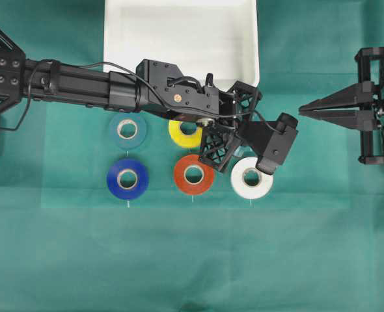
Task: Place the tape from the fixed location into the white case.
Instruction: 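Lower the left gripper into the black roll's core and close it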
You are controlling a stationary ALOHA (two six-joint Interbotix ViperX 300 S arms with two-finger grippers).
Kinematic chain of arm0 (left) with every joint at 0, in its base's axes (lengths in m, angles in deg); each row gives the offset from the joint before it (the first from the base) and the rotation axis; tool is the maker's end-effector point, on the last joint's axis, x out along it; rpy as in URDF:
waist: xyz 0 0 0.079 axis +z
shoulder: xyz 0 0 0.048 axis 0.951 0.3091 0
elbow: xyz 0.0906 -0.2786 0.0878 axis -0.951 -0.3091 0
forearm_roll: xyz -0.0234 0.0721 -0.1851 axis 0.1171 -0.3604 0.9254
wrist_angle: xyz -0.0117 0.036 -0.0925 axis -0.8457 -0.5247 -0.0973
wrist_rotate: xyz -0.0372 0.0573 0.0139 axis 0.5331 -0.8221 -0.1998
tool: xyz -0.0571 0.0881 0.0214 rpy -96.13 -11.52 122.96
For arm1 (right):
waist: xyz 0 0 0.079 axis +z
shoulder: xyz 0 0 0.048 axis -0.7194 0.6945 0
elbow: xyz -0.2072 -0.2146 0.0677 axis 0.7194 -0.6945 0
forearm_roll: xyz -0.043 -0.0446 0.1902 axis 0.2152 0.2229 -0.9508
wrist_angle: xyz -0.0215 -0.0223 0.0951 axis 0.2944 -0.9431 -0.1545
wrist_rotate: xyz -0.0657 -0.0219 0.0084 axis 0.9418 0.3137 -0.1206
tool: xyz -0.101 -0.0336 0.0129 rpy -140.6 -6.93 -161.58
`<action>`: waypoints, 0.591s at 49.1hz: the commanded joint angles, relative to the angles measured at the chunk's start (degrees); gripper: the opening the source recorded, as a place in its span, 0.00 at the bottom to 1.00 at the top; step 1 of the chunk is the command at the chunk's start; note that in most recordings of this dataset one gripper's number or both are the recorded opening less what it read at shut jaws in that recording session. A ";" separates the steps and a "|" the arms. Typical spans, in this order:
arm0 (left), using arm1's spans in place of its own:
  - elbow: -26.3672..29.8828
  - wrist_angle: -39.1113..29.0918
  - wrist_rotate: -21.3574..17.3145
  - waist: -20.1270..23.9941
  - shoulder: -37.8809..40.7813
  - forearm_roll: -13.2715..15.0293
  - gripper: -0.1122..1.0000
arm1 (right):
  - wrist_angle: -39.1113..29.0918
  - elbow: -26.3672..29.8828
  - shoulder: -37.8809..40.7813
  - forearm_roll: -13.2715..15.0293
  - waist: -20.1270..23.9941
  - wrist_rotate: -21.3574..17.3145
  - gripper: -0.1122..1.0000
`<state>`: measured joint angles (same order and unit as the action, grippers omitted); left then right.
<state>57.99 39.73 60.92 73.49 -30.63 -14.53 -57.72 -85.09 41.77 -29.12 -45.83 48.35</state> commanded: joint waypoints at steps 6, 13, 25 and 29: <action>0.79 0.26 -0.09 0.35 -2.55 -0.26 0.30 | 0.53 0.53 0.18 -0.09 0.09 0.00 0.10; 0.70 0.18 -0.09 0.35 -3.08 -0.26 0.30 | 0.53 0.53 0.18 -0.09 0.09 0.00 0.10; 0.79 -0.88 0.18 -0.26 -5.45 -0.18 0.29 | 0.62 0.62 0.18 -0.09 0.09 0.00 0.10; 0.97 -2.02 0.18 -0.44 -6.59 -0.18 0.29 | 0.62 0.62 0.18 -0.09 0.00 0.00 0.10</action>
<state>57.82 38.42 61.00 73.66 -33.18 -14.70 -57.72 -85.09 41.85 -29.12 -45.83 48.35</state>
